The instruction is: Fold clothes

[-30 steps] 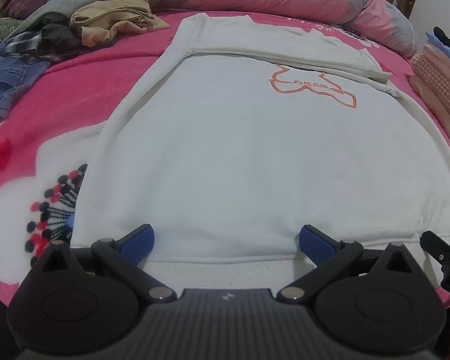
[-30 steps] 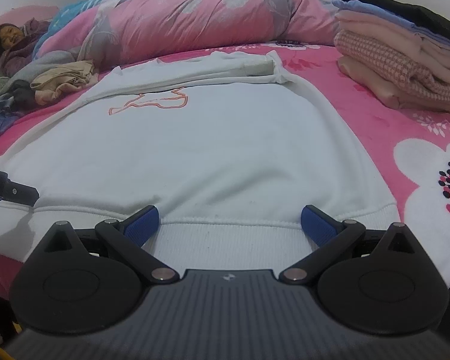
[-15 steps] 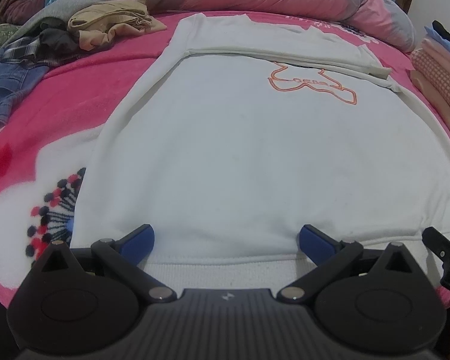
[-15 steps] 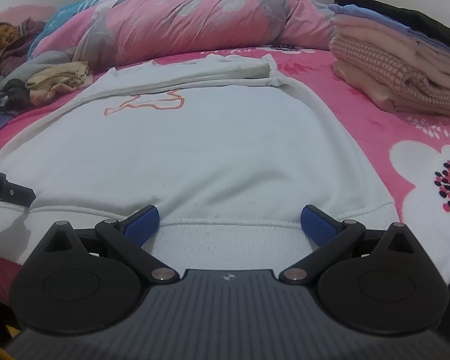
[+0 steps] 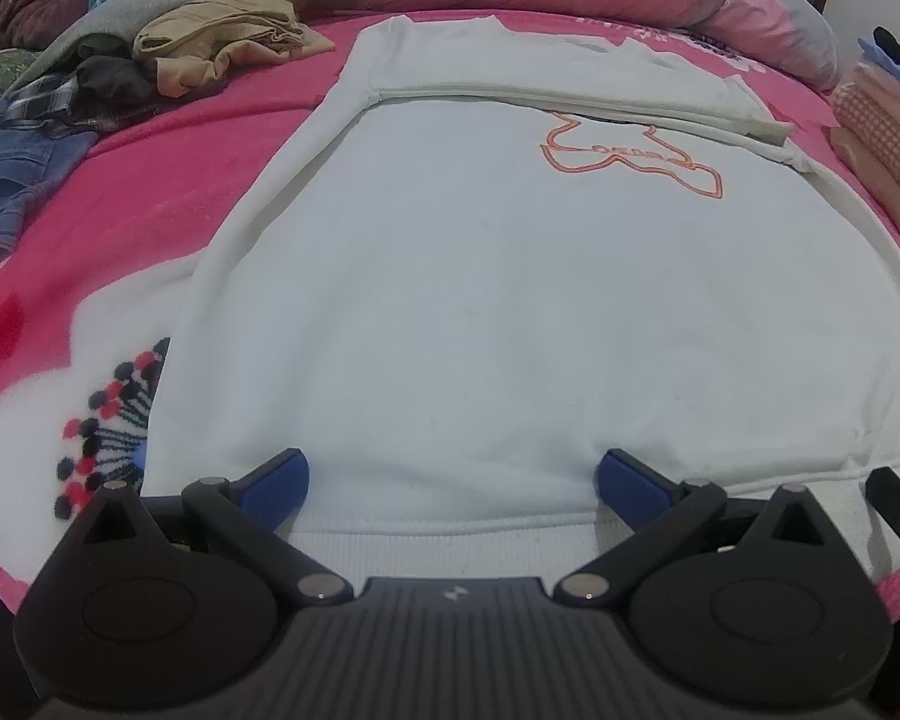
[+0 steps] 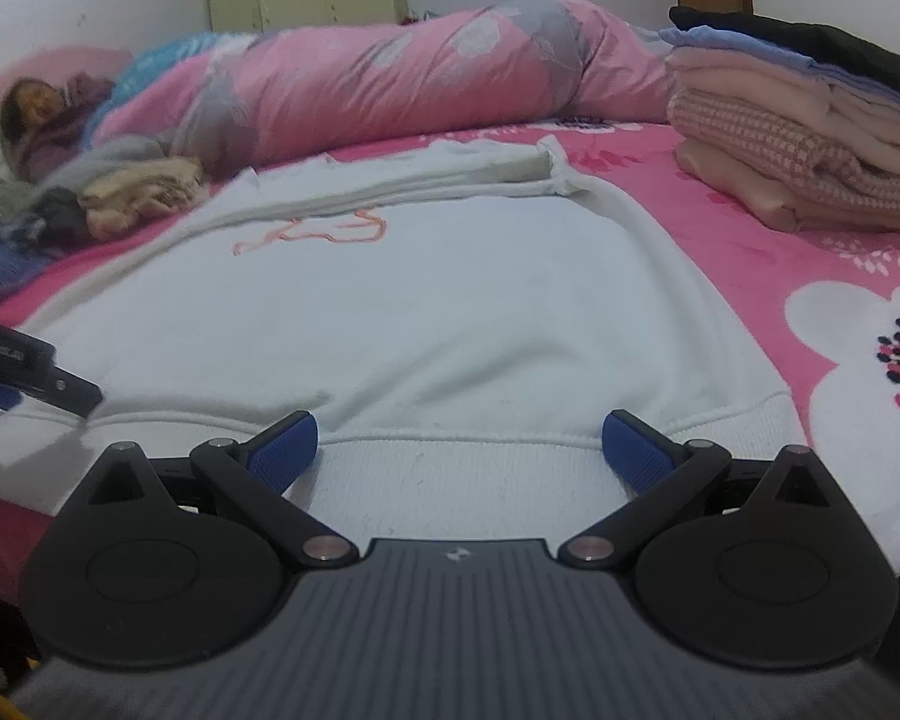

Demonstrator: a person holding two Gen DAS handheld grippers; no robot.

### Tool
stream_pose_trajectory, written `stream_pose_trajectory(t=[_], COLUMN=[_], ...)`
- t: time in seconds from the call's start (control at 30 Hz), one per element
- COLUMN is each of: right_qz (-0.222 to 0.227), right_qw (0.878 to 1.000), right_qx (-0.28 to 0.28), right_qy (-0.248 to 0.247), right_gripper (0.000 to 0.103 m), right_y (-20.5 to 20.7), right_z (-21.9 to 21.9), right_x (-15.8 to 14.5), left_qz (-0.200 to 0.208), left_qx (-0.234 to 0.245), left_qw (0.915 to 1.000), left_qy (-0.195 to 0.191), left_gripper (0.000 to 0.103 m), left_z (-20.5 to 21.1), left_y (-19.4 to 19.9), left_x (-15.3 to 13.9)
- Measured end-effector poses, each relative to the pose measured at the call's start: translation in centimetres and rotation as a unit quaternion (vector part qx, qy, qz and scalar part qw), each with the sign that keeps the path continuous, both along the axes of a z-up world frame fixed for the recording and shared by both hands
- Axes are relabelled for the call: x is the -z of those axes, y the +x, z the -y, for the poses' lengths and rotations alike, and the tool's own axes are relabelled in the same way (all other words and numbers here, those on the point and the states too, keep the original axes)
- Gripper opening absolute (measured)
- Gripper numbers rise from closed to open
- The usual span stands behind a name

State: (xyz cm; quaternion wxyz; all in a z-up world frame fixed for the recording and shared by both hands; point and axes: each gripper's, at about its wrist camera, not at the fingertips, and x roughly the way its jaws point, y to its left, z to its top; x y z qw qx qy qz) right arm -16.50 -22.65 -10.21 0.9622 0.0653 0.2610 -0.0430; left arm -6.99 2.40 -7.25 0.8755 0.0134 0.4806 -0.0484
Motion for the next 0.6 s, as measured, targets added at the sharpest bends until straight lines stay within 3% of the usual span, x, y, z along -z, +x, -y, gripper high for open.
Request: stream_pose_trajectory(t=[0.23,0.43,0.6], right_qz=[0.018,0.027,0.033], right_qw=[1.000,0.999,0.997], right_qx=[-0.019,-0.035,-0.045], right_qy=[0.014,0.014,0.043], right_gripper=[0.102,0.102,0.102], right_y=[-0.7,-1.2,-1.8], right_z=[0.6,0.8,1.5], right_x=[0.1,0.2,-0.3], left_qz=[-0.006,0.014,0.039], left_qx=[-0.011,-0.016,-0.013], left_qw=[0.9999,0.9997,0.9991], left_qy=[0.006,0.012,-0.011], left_gripper=[0.103,0.103,0.103], left_z=[0.3,0.5,0.1], left_y=[0.4,-0.2,-1.5], left_x=[0.0,0.1,-0.6])
